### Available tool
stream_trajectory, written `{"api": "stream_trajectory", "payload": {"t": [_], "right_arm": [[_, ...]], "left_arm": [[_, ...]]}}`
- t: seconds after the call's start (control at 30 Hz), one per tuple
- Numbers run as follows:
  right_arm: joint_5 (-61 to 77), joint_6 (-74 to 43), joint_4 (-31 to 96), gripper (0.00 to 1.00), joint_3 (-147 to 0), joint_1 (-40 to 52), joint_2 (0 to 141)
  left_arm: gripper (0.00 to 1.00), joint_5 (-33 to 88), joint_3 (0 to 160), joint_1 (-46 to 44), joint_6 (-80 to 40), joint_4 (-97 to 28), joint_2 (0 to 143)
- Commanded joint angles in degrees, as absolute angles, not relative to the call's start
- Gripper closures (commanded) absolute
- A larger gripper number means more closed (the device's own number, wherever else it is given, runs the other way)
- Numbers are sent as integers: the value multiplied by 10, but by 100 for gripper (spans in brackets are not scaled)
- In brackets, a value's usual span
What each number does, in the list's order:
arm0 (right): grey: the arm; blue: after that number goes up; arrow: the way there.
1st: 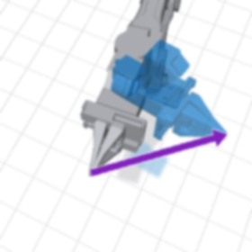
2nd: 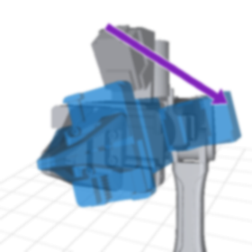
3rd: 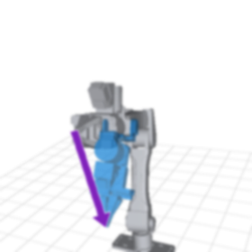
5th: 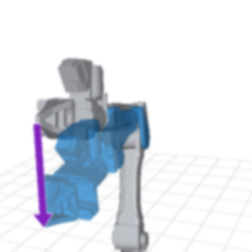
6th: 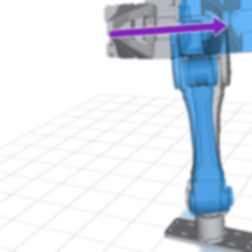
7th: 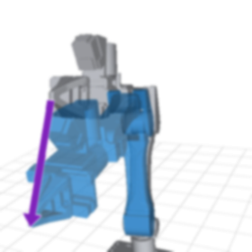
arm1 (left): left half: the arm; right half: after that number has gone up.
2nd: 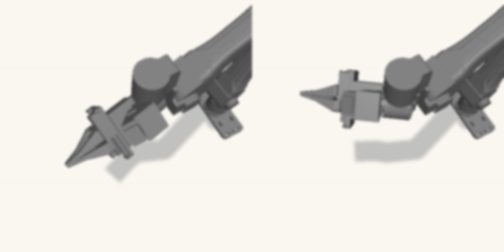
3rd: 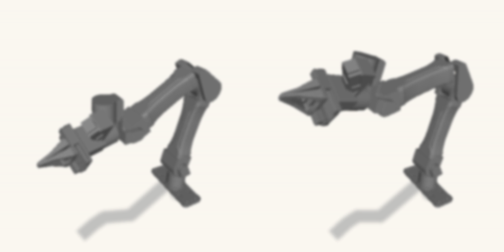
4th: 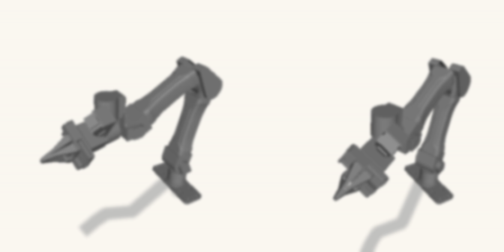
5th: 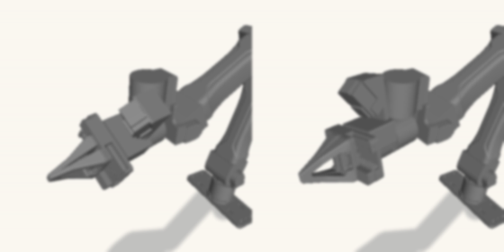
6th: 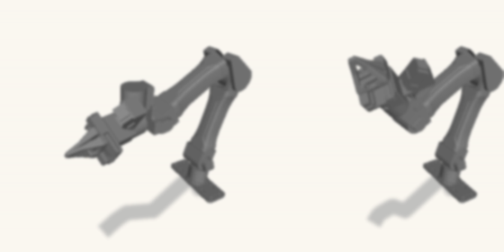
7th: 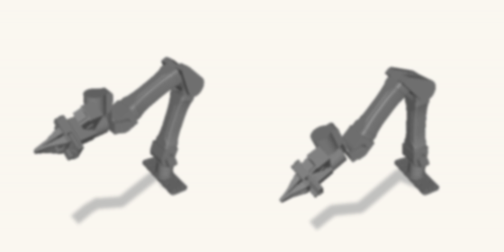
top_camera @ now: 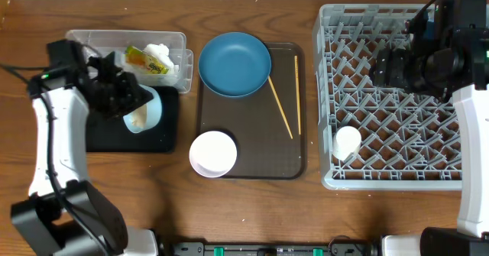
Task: Sort waste into correct bins and load items into the dishwasher rack
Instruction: 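Carry the rice bowl left and tip the rice onto the black tray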
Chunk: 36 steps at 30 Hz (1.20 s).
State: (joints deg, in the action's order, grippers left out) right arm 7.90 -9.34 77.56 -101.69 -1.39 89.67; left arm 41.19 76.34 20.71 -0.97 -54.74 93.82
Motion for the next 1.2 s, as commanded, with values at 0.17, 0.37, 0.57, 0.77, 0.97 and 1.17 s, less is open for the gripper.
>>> {"api": "stream_trajectory", "payload": {"t": [0.17, 0.37, 0.57, 0.77, 0.97, 1.17], "right_arm": [[75, -85, 776, 15, -1023, -14, 898], [75, -85, 777, 15, -1023, -14, 898], [75, -85, 777, 15, -1023, -14, 898], [75, -85, 778, 15, -1023, -14, 898], [75, -85, 778, 15, -1023, -14, 898], [75, -85, 778, 15, -1023, -14, 898]], "left_arm": [[94, 597, 761, 258, 30, -535, 1021], [94, 683, 761, 289, 44, -535, 1074], [94, 732, 761, 320, 45, -537, 1090], [94, 746, 761, 354, 45, -535, 1090], [94, 794, 761, 390, 46, -533, 1091], [94, 855, 761, 416, 45, -531, 1091]]}}
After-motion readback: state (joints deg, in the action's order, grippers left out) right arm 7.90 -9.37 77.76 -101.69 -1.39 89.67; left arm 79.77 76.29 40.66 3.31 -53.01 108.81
